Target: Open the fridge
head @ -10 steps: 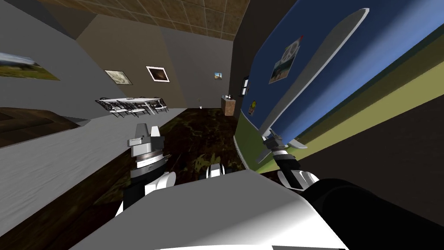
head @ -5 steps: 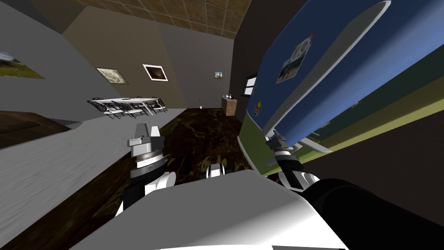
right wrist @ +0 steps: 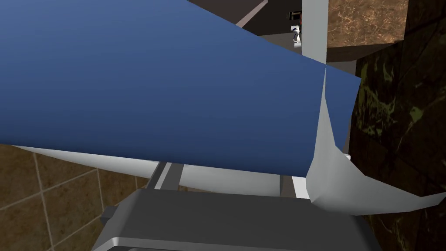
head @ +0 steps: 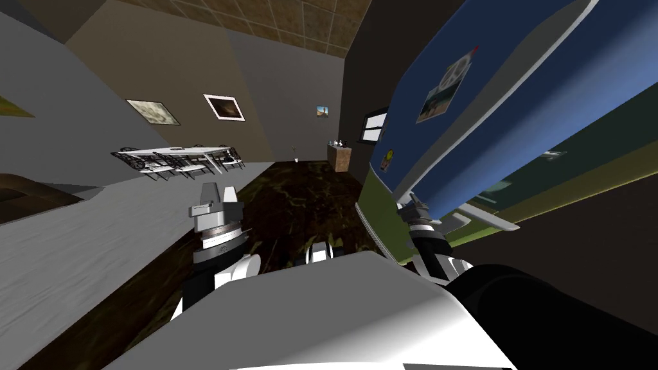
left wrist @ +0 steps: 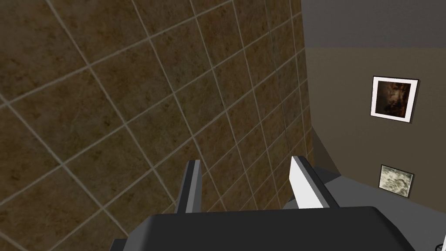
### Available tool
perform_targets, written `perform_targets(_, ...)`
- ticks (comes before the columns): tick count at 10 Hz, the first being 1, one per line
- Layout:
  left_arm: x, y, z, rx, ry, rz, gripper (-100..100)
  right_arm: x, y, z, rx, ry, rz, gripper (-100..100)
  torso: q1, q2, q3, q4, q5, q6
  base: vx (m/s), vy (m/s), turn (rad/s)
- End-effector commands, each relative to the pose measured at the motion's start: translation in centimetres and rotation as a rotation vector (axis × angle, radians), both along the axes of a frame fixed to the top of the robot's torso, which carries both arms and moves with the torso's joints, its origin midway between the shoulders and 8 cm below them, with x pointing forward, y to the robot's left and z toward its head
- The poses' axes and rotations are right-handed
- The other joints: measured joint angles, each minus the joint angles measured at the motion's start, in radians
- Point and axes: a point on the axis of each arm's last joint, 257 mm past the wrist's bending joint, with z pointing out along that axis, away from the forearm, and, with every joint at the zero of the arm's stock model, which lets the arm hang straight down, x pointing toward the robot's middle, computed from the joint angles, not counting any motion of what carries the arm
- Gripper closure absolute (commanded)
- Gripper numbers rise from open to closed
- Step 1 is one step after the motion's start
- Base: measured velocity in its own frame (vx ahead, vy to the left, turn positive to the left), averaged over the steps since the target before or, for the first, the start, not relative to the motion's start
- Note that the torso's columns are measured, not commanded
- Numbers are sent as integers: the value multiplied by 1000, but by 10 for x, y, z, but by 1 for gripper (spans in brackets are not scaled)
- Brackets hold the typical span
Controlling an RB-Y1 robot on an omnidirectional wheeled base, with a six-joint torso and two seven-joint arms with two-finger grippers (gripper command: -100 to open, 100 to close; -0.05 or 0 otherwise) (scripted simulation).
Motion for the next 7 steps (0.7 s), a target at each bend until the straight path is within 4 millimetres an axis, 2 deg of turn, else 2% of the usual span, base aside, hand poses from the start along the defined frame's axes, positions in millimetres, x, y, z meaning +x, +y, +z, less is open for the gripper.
perform_targets(1, 0, 0, 0, 0, 0, 0, 0, -5, -10, 1, -5, -2, -49, 100, -1, 0, -2, -1, 0, -4, 173, 251, -44)
perform_targets(4, 0, 0, 0, 0, 0, 0, 0, -13, -22, 2, -9, -3, -108, 100, -6, 5, 0, 1, 1, -2, 203, 274, -57)
perform_targets(7, 0, 0, 0, 0, 0, 0, 0, -26, -39, 2, -13, 0, -198, 100, -5, 0, -2, 1, 1, -2, 270, 316, -95)
